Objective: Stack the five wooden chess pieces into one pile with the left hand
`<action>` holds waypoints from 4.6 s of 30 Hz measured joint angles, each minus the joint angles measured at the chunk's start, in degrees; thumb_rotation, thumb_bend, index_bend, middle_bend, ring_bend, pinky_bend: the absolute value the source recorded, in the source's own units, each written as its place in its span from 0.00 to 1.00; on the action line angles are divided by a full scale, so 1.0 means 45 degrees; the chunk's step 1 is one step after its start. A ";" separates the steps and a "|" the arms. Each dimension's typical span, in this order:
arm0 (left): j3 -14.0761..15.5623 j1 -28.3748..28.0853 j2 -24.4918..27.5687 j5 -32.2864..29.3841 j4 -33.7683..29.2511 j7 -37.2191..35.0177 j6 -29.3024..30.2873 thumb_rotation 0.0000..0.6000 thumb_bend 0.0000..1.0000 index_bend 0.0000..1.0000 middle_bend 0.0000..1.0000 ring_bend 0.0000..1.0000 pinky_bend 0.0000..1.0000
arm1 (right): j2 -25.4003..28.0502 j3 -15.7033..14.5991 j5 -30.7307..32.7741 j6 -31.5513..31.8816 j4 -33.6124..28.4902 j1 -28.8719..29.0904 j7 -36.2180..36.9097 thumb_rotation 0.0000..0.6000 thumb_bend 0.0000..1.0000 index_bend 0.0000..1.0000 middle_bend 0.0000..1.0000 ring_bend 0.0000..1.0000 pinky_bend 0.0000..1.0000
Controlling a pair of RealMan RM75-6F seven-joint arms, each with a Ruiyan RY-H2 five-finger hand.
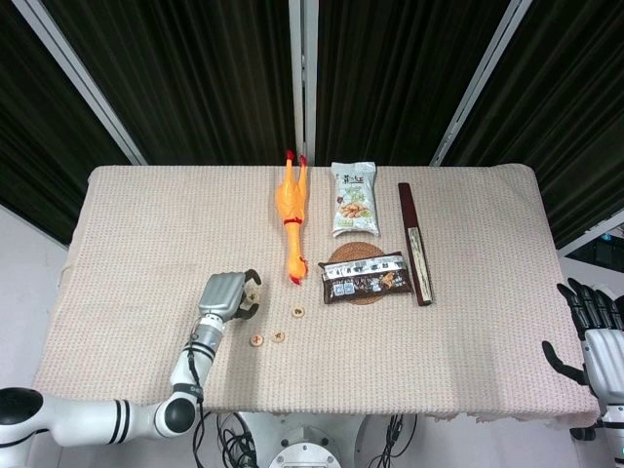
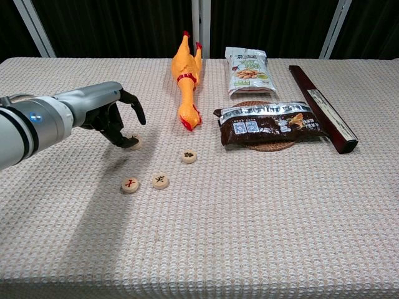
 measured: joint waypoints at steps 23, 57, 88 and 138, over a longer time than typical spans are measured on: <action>0.0045 -0.1070 -0.1992 0.0670 0.1209 -0.0054 -0.0909 1.00 0.31 0.43 1.00 1.00 1.00 | 0.0124 -0.0132 -0.0708 0.0986 0.0145 -0.0412 0.0573 1.00 0.29 0.00 0.00 0.00 0.00; -0.0078 -0.1258 -0.2307 0.0010 0.1893 0.0039 -0.1100 1.00 0.30 0.50 1.00 1.00 1.00 | 0.0184 -0.0068 -0.0555 0.0844 0.0181 -0.0390 0.0750 1.00 0.29 0.00 0.00 0.00 0.00; 0.0325 0.0363 0.0386 0.0794 0.0243 -0.1243 -0.0115 1.00 0.30 0.49 1.00 1.00 1.00 | -0.0061 -0.0043 -0.0372 0.0469 0.0043 -0.0245 -0.0058 1.00 0.29 0.00 0.00 0.00 0.00; 0.0409 0.0788 0.0622 0.1384 0.0182 -0.1394 -0.0137 1.00 0.30 0.40 1.00 1.00 1.00 | 0.0000 -0.0063 -0.0170 0.0167 -0.0094 -0.0154 -0.0142 1.00 0.29 0.00 0.00 0.00 0.00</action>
